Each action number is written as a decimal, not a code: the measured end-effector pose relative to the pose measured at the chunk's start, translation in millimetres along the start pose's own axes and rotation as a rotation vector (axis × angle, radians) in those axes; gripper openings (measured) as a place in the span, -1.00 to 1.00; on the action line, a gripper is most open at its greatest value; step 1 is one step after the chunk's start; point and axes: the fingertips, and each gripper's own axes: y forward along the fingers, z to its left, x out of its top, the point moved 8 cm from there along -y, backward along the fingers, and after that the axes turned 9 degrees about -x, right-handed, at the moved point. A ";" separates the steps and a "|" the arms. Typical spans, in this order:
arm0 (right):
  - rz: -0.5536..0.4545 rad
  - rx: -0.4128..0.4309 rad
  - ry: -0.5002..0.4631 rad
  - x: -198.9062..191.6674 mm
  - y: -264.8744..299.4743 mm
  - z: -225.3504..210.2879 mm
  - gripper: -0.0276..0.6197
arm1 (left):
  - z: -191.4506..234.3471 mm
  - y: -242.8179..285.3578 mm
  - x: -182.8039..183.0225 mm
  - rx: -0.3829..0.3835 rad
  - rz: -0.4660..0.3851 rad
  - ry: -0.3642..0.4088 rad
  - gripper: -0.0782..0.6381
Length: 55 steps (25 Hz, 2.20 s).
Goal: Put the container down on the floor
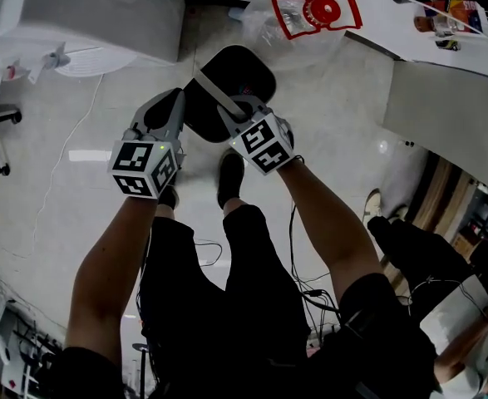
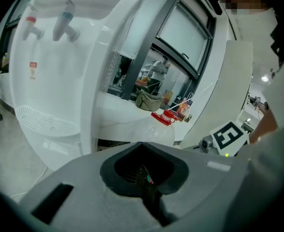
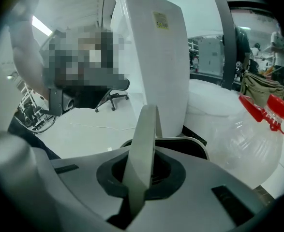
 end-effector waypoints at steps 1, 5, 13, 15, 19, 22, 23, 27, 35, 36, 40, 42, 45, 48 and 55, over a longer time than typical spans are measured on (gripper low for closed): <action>0.001 0.002 -0.008 -4.4 5.5 0.0 -0.89 | 2.7 3.5 -5.1 0.005 0.000 -0.008 -0.76; -0.001 -0.004 -0.009 -21.5 28.7 -0.9 -0.89 | 17.0 18.1 -26.4 0.025 0.027 -0.002 -0.76; 0.010 -0.018 0.028 -47.8 65.1 0.6 -0.89 | 38.7 30.6 -54.0 0.044 0.062 -0.003 -0.76; 0.016 -0.015 0.020 -51.3 72.7 2.2 -0.89 | 42.4 33.1 -58.0 0.030 0.057 -0.005 -0.76; 0.019 -0.012 0.013 -56.6 87.2 4.3 -0.89 | 50.0 36.1 -63.2 0.014 0.056 -0.003 -0.76; 0.021 -0.024 0.023 -57.9 95.2 1.6 -0.89 | 55.8 39.2 -67.0 0.016 0.070 0.007 -0.76; 0.023 -0.027 0.023 -57.3 97.3 1.5 -0.89 | 57.8 39.6 -68.3 0.016 0.077 0.006 -0.76; 0.044 -0.028 0.023 -53.7 103.4 1.6 -0.89 | 66.6 40.5 -71.4 0.032 0.113 -0.018 -0.76; 0.089 -0.087 0.009 -50.1 105.9 -5.4 -0.89 | 64.0 30.9 -72.1 0.017 0.125 -0.042 -0.76; 0.101 -0.105 0.008 -50.5 105.9 -8.9 -0.89 | 63.1 29.5 -71.6 0.018 0.129 -0.040 -0.76; 0.128 -0.128 -0.001 -50.5 102.5 -14.2 -0.89 | 56.8 23.7 -72.1 0.012 0.145 -0.030 -0.76; 0.131 -0.126 -0.002 -51.0 99.0 -13.3 -0.89 | 53.6 22.3 -71.5 0.011 0.152 -0.027 -0.76; 0.139 -0.132 0.000 -50.8 93.7 -15.4 -0.88 | 50.1 21.4 -67.3 0.015 0.151 -0.030 -0.76; 0.145 -0.123 0.003 -50.4 89.6 -15.1 -0.86 | 46.8 19.8 -65.7 0.019 0.152 -0.036 -0.76; 0.125 -0.147 -0.006 -46.2 78.0 -12.6 -0.64 | 40.5 11.1 -65.7 0.024 0.164 -0.039 -0.76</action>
